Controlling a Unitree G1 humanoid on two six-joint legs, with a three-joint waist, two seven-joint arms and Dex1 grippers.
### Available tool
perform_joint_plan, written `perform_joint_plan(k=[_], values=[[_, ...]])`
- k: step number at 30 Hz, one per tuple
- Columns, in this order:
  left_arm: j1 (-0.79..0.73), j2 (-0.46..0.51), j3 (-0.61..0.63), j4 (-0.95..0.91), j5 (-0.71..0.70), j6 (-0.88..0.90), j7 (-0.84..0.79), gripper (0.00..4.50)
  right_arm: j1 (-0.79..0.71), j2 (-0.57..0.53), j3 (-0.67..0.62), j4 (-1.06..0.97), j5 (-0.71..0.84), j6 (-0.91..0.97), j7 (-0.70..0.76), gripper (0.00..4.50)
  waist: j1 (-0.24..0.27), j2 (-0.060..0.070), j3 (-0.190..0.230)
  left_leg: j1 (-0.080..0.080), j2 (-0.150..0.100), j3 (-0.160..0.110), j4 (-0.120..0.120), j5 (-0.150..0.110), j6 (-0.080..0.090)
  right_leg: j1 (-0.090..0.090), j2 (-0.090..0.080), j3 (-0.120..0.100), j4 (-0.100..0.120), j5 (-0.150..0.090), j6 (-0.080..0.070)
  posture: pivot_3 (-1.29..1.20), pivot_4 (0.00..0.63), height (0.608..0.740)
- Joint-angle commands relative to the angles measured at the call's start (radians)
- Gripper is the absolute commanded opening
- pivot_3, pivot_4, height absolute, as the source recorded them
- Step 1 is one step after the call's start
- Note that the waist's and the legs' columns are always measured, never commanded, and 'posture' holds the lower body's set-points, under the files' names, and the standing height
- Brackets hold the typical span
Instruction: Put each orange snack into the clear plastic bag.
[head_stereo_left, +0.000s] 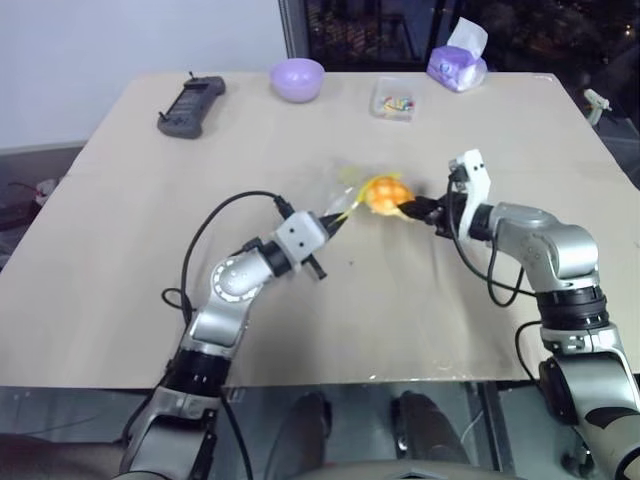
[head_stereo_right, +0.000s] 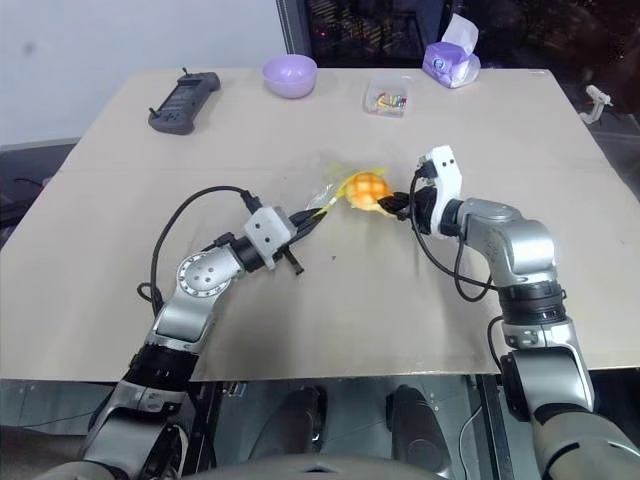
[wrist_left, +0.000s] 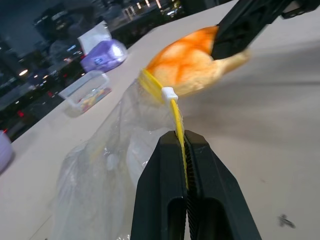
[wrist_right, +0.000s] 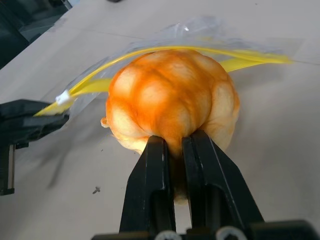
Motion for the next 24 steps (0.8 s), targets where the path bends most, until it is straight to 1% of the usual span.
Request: perform_joint_plan(k=[1,7,11,13,14,17,24], values=[[0.001,0.012,-0.014,-0.042,-0.012,-0.046,-0.033,0.00,-0.033,-0.024,-0.012,0.006,0.007,-0.019,0.030,0.04,0.000,0.000,0.000,0.000,0.000,0.000,0.000,0.000,0.000,0.000,0.000,0.000,0.000,0.000,0.000,0.00,0.150,0.740],[-0.008,0.013,-0.017,-0.029,-0.015,-0.062,-0.046,0.00,-0.061,-0.048,-0.012,0.094,-0.015,-0.052,0.063,0.04,0.000,0.000,0.000,0.000,0.000,0.000,0.000,0.000,0.000,0.000,0.000,0.000,0.000,0.000,0.000,0.00,0.150,0.740],[-0.012,0.010,-0.018,-0.021,-0.017,-0.065,-0.052,0.00,-0.024,-0.092,-0.013,0.025,0.077,-0.047,0.243,0.04,0.000,0.000,0.000,0.000,0.000,0.000,0.000,0.000,0.000,0.000,0.000,0.000,0.000,0.000,0.000,0.00,0.150,0.740],[-0.014,0.008,-0.019,-0.016,-0.019,-0.070,-0.056,0.00,-0.012,-0.110,-0.010,0.010,0.097,-0.050,0.293,0.04,0.000,0.000,0.000,0.000,0.000,0.000,0.000,0.000,0.000,0.000,0.000,0.000,0.000,0.000,0.000,0.00,0.150,0.740],[-0.015,0.007,-0.020,-0.014,-0.020,-0.073,-0.059,0.00,-0.014,-0.114,-0.010,0.019,0.095,-0.054,0.298,0.04,0.000,0.000,0.000,0.000,0.000,0.000,0.000,0.000,0.000,0.000,0.000,0.000,0.000,0.000,0.000,0.00,0.150,0.740],[-0.017,0.003,-0.029,-0.015,-0.040,-0.085,-0.083,0.00,-0.068,-0.093,-0.017,0.158,0.033,-0.080,0.218,0.04,-0.001,0.000,0.000,0.000,0.000,0.000,0.000,0.000,0.000,0.000,0.000,0.000,0.000,0.000,0.000,0.00,0.150,0.740],[-0.016,-0.004,-0.042,-0.028,-0.083,-0.087,-0.148,0.00,-0.101,-0.091,-0.003,0.266,-0.008,-0.116,0.223,0.04,0.000,0.000,0.000,0.000,0.000,0.000,0.000,0.000,0.000,0.000,0.000,0.000,-0.001,0.000,0.000,0.00,0.150,0.740]])
